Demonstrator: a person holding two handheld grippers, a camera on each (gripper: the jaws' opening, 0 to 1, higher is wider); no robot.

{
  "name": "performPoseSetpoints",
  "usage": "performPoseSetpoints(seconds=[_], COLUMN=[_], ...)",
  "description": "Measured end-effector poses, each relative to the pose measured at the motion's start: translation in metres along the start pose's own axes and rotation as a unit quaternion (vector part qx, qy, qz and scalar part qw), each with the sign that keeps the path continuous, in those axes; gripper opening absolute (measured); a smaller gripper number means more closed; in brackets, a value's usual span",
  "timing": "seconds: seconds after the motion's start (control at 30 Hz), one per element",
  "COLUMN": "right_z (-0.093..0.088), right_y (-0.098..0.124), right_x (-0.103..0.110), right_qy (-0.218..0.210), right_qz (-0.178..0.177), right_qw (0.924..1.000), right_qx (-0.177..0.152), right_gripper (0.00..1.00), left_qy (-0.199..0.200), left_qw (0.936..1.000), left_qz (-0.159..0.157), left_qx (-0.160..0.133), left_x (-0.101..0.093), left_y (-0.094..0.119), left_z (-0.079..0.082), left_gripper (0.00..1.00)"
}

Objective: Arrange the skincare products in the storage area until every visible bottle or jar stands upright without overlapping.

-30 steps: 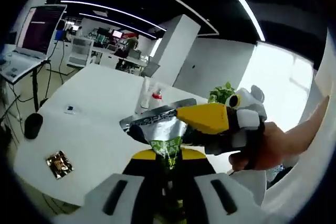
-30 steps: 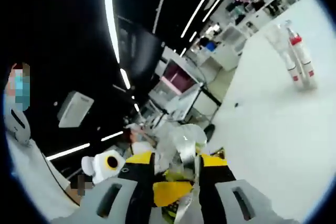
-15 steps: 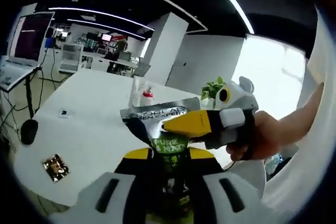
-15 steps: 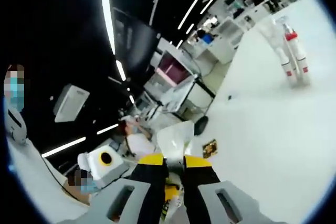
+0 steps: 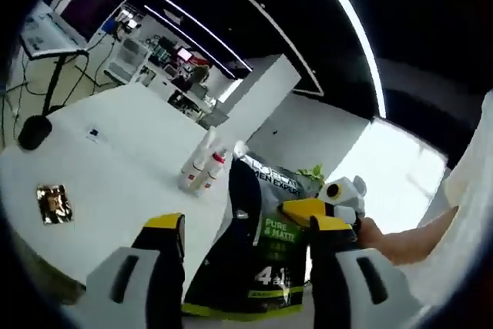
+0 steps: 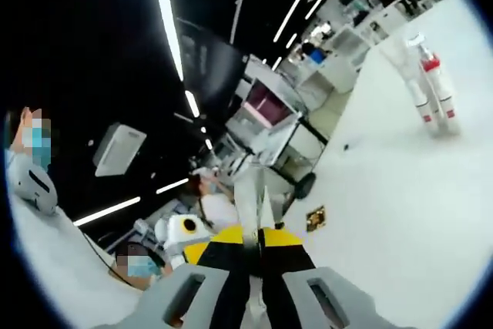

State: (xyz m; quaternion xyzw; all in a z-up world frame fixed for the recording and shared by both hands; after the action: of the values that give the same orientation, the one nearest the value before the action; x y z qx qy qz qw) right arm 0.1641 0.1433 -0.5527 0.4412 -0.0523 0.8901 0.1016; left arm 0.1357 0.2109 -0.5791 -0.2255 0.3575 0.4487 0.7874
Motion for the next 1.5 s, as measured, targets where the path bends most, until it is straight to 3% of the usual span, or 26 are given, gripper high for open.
performPoseSetpoints(seconds=[0.03,0.07,0.17,0.37,0.43,0.57,0.83,1.07,1.17,1.23,1.33,1.5], right_z=[0.000,-0.001,-0.004,-0.003,-0.003,-0.002,-0.003,0.004,0.009,0.013,0.010,0.007], right_y=[0.000,0.000,0.001,0.001,0.000,-0.005,-0.010,-0.015,-0.014,-0.014,-0.019,-0.017], right_x=[0.004,0.006,0.010,0.014,0.015,0.014,0.023,0.027,0.027,0.035,0.032,0.029], right_qy=[-0.006,-0.009,-0.015,-0.025,-0.028,-0.034,-0.061,-0.069,-0.070,-0.100,-0.077,-0.081], right_qz=[0.007,0.013,0.024,0.037,0.042,0.047,0.086,0.102,0.107,0.130,0.119,0.115], right_qw=[1.0000,0.9999,0.9994,0.9988,0.9985,0.9981,0.9938,0.9919,0.9914,0.9864,0.9895,0.9896], right_qx=[0.002,0.006,0.019,0.021,0.021,0.020,0.034,0.030,0.025,0.016,0.025,0.029], right_gripper=[0.00,0.00,0.00,0.00,0.00,0.00,0.00,0.00,0.00,0.00,0.00,0.00], left_qy=[-0.007,-0.018,0.004,0.026,0.031,0.039,0.050,0.056,0.057,0.051,0.066,0.073], left_qw=[0.9999,0.9998,0.9998,0.9989,0.9986,0.9977,0.9974,0.9974,0.9973,0.9976,0.9957,0.9942], left_qz=[-0.014,-0.008,-0.018,-0.039,-0.043,-0.054,-0.051,-0.044,-0.040,-0.038,-0.065,-0.078], left_qx=[0.007,0.006,0.005,-0.001,-0.008,-0.015,-0.006,-0.017,-0.022,-0.027,-0.010,0.006], left_x=[-0.004,-0.001,-0.002,-0.006,-0.007,-0.011,-0.008,-0.006,-0.005,-0.005,-0.015,-0.022], left_y=[0.000,0.000,0.004,0.005,0.006,0.004,0.003,0.008,0.007,0.005,0.004,0.003], left_z=[-0.001,0.000,0.002,0.006,0.008,0.010,0.009,0.015,0.016,0.017,0.011,0.007], left_gripper=[0.49,0.44,0.34,0.29,0.30,0.46,0.50,0.50,0.55,0.58,0.46,0.26])
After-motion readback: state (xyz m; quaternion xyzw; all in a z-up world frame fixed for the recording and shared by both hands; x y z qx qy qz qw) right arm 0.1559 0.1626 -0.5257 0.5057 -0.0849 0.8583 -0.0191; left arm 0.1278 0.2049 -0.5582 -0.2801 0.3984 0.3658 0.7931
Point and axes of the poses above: the point that each gripper's makers call its tool centre point, and the gripper's own axes: y roughly backward along the fingers, x roughly to its left, z roughly out of its top, the point moved 3 cm from there along y, roughly backward along the fingers, and after that the axes turned 8 degrees about -x, right-handed, at the moved point
